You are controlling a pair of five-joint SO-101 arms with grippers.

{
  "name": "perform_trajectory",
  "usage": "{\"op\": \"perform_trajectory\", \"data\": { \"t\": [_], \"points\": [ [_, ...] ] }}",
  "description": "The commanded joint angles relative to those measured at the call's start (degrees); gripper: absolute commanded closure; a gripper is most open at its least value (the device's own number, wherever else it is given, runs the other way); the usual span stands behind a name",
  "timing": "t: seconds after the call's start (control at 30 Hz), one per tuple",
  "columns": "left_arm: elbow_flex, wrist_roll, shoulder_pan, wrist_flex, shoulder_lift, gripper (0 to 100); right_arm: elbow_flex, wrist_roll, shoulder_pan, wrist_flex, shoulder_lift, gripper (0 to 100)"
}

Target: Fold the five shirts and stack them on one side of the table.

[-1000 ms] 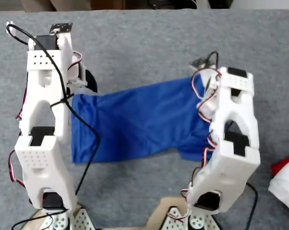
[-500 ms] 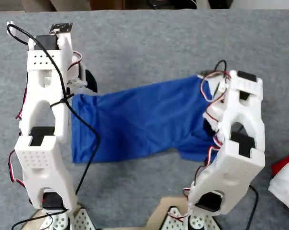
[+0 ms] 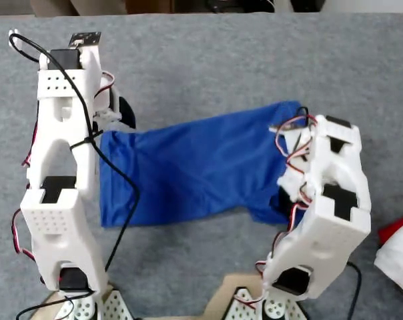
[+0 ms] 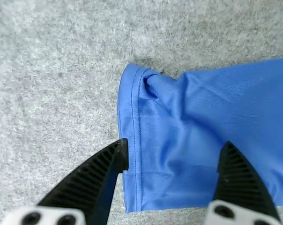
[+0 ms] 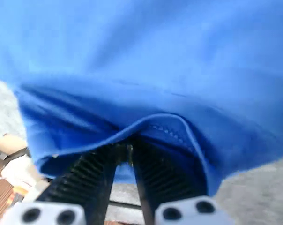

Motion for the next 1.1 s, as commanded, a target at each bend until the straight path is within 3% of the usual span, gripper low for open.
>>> {"op": "perform_trajectory", "data": {
  "t": [0.0,0.37,0.6,0.83,1.07],
  "points": [
    [-0.35,-0.62,0.00,-0.18,-3.56,69,3.38,0.35,1.54,0.70,-6.81,97.1],
    [-0.44,-0.62,0.00,-0.18,-3.56,69,14.29,0.53,1.71,-6.51,-28.79,97.1],
    [-0.44,-0.62,0.00,-0.18,-3.56,69,13.85,0.53,-2.68,-21.71,-25.01,97.2],
    [-0.26,-0.62,0.00,-0.18,-3.56,69,10.15,0.26,-4.62,-20.92,-13.58,97.2],
    [-0.35,-0.62,0.00,-0.18,-3.56,69,10.07,0.26,-4.26,-12.31,-15.08,97.2]
  ]
}}
